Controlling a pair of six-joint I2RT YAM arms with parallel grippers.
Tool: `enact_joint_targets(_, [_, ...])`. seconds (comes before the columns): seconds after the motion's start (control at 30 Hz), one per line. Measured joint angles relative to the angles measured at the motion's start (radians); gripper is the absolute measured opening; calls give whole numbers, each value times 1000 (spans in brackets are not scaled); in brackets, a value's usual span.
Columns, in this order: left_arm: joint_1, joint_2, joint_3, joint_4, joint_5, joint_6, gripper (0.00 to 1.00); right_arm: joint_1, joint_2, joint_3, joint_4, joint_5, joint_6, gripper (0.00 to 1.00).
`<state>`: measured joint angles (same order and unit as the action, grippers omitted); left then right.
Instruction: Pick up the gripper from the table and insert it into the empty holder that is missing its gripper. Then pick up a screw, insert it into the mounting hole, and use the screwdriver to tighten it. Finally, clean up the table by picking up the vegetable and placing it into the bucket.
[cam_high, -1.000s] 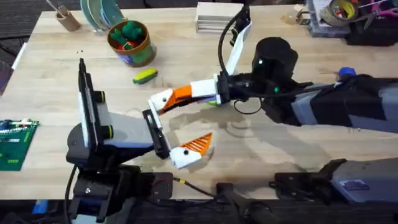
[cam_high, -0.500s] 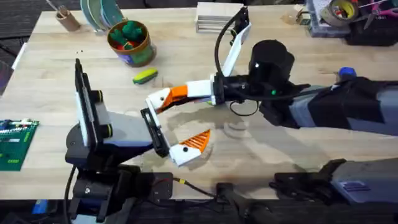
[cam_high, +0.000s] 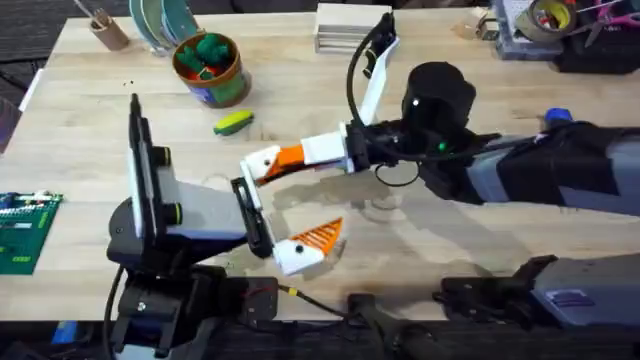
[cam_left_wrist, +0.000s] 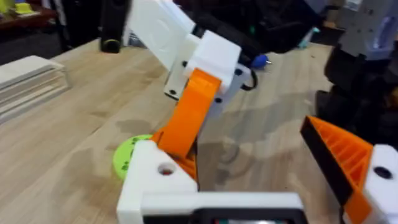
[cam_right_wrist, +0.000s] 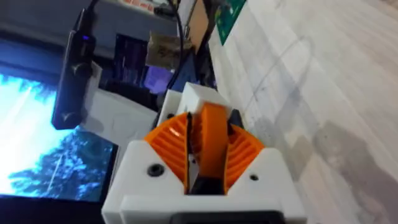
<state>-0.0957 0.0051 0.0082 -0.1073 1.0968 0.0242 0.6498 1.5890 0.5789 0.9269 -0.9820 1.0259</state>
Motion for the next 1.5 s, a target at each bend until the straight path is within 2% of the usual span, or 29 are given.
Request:
enact_joint_targets(0.2, [-20,0,0,-4,73,11,993,-46,4,0,1,-157,7,305])
enact_joint_targets(0.27, [-25,0,0,-5,92,14,993,-63,3,0,2,-202,12,351])
enact_joint_targets(0.5, [-31,0,-1,-18,120,12,992,-117,3,1,10,-265,13,623])
enact_joint_targets(0.67, [-31,0,-2,-20,141,5,993,-183,3,10,-47,-212,-35,922])
enact_joint_targets(0.87, [-31,0,-2,-20,142,2,993,-242,3,10,-121,-125,-121,942])
enact_joint_targets(1.27, [-31,0,-2,-20,142,2,993,-316,-14,10,-141,56,-363,954])
enact_joint_targets(1.37, [-31,0,-2,-20,142,2,992,-332,-69,11,-227,107,-429,955])
enact_joint_targets(1.5, [-31,0,-2,-20,142,2,992,-344,-167,13,-440,202,-550,957])
